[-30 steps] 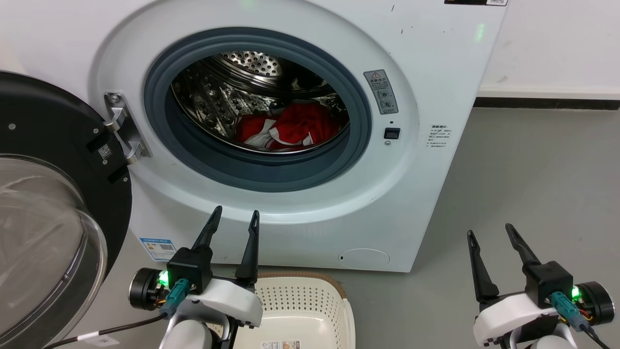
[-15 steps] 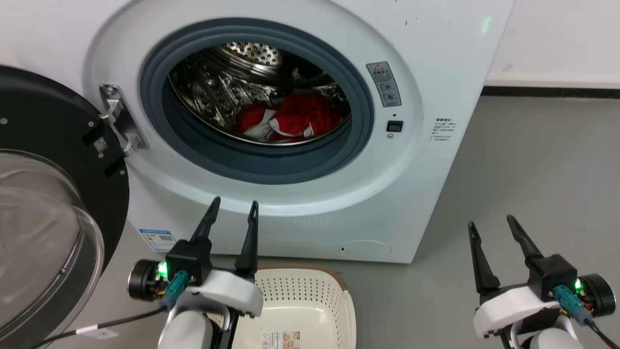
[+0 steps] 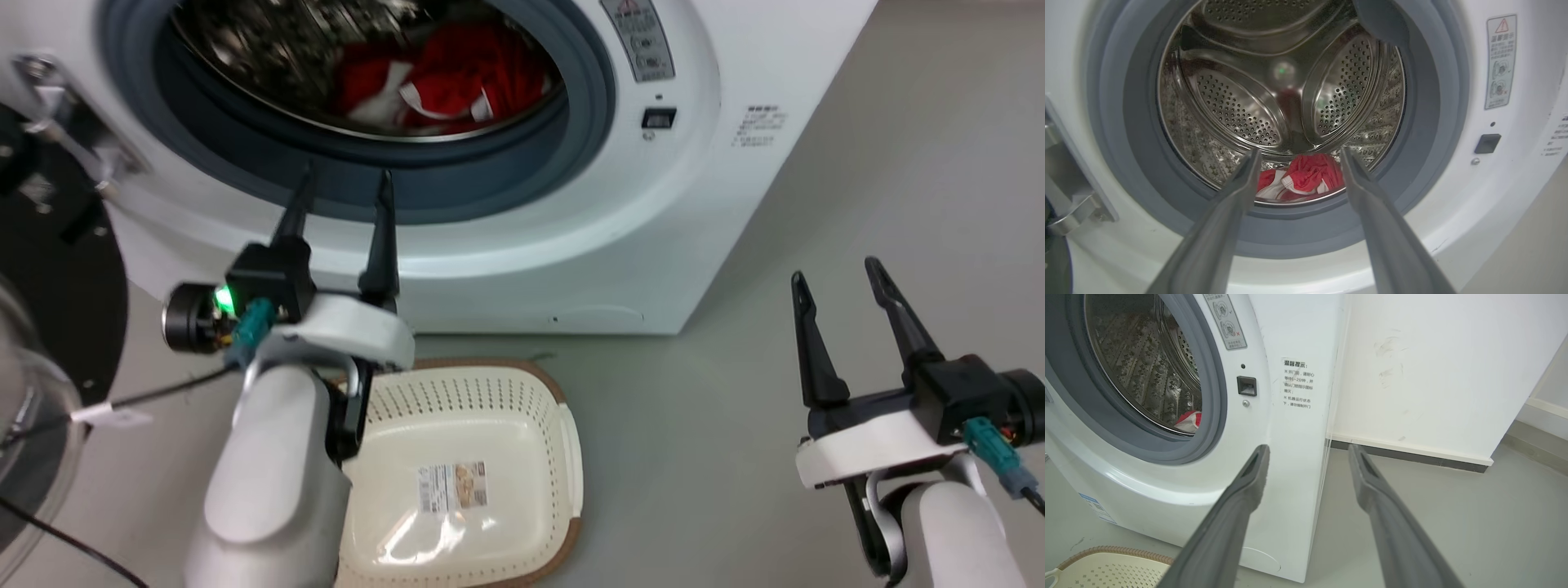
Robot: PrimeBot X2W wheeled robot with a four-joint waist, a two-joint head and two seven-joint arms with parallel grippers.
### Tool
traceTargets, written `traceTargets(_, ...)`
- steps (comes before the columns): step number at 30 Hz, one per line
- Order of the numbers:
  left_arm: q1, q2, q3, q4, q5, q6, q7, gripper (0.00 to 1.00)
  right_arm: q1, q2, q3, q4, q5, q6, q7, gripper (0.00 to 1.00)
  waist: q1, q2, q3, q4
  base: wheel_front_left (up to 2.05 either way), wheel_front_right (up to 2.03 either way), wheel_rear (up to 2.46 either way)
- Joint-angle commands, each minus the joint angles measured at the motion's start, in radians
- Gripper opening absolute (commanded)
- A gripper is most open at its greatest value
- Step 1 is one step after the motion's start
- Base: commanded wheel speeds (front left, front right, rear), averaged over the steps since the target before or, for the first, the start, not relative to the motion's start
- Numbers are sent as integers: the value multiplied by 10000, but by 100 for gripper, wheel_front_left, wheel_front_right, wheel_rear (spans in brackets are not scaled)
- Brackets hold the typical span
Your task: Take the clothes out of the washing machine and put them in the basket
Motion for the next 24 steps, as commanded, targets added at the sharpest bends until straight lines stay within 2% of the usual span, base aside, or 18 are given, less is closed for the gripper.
traceTargets(1,-242,59,51,68,55,-44,-26,100,-195,15,34,-104,49,-7,3,100,-1,0,622,-318,0,0,0)
traceTargets(8,-1901,359,411,909,232,-126,-26,100,-575,15,281,-642,269,-7,4,100,-1,0,1792,-865,0,0,0)
traceTargets(14,-3338,828,643,1811,343,-158,-26,100,-824,18,504,-840,442,-7,-73,100,-1,0,2670,-1407,0,0,0)
traceTargets(20,-4933,1265,716,3088,444,-130,-25,100,-1097,18,795,-864,813,-7,-170,100,-1,0,3436,-1877,0,0,0)
traceTargets(24,-6226,1707,699,4240,478,-270,237,100,-1248,18,1077,-817,1057,-7,-222,100,-1,0,3862,-2190,0,0,0)
